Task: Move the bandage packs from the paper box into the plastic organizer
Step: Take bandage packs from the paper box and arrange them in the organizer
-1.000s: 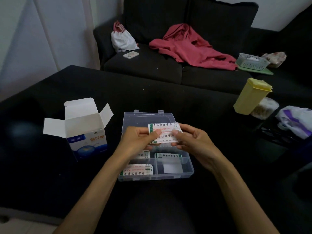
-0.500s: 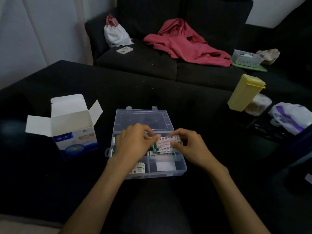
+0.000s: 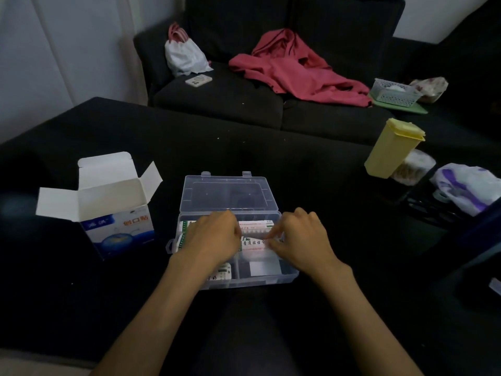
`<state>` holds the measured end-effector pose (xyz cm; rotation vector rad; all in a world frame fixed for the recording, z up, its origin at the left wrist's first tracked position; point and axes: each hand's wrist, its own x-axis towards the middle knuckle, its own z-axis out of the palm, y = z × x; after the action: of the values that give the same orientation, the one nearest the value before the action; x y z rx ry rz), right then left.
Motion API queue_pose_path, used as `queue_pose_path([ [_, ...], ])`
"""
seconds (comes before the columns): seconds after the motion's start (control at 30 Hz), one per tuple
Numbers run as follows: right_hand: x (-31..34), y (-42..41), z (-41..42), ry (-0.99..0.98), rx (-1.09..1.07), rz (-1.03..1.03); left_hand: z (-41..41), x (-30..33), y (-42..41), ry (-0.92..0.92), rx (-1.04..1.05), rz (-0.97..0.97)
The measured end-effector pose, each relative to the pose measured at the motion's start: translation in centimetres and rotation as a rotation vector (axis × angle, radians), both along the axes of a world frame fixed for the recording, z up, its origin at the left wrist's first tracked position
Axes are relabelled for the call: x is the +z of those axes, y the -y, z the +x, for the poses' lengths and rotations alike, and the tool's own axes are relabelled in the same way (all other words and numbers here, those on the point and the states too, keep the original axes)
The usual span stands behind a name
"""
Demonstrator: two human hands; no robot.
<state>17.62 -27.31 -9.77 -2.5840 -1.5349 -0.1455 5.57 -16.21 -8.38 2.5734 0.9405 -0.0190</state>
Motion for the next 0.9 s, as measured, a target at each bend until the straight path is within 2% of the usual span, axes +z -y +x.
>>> queue_pose_path([
  [0.07, -0.1, -0.3, 0.0, 0.044, -0.027, -0.008, 0.0, -0.1, 0.4, -0.026, -0.018, 0.059],
  [0.13, -0.1, -0.4, 0.1, 0.0, -0.075, -0.003, 0.0, -0.1, 0.9, -0.058, -0.036, 0.117],
  [0.3, 1.2, 0.7, 1.5, -0.415, -0.248, 0.176, 0.1, 0.3, 1.7, -0.106, -0.075, 0.198],
  [0.4, 1.6, 1.3, 2.5, -0.525, -0.318, 0.185, 0.2, 0.3, 1.8, -0.104, -0.087, 0.171],
  [0.47, 1.4, 1.2, 2.4, -0.564, -0.288, 0.124, 0.3, 0.2, 1.8, -0.09, -0.092, 0.174],
  [0.5, 1.2, 1.0, 2.2, -0.537, -0.257, 0.078, 0.3, 0.2, 1.8, -0.082, -0.095, 0.174],
  [0.57, 0.7, 0.4, 1.4, -0.336, -0.205, -0.003, 0.2, 0.2, 1.8, -0.069, -0.101, 0.164],
  [0.67, 1.0, -0.3, 0.3, -0.078, -0.173, 0.037, 0.2, 0.3, 1.7, -0.04, -0.111, 0.112],
  [0.77, 1.5, -0.4, -0.3, -0.047, -0.126, 0.073, 0.1, 0.4, 0.8, 0.006, -0.096, 0.001],
  [0.9, 0.6, -0.6, -1.0, -0.086, -0.116, -0.095, -0.1, 0.2, 0.3, -0.008, -0.111, -0.07],
])
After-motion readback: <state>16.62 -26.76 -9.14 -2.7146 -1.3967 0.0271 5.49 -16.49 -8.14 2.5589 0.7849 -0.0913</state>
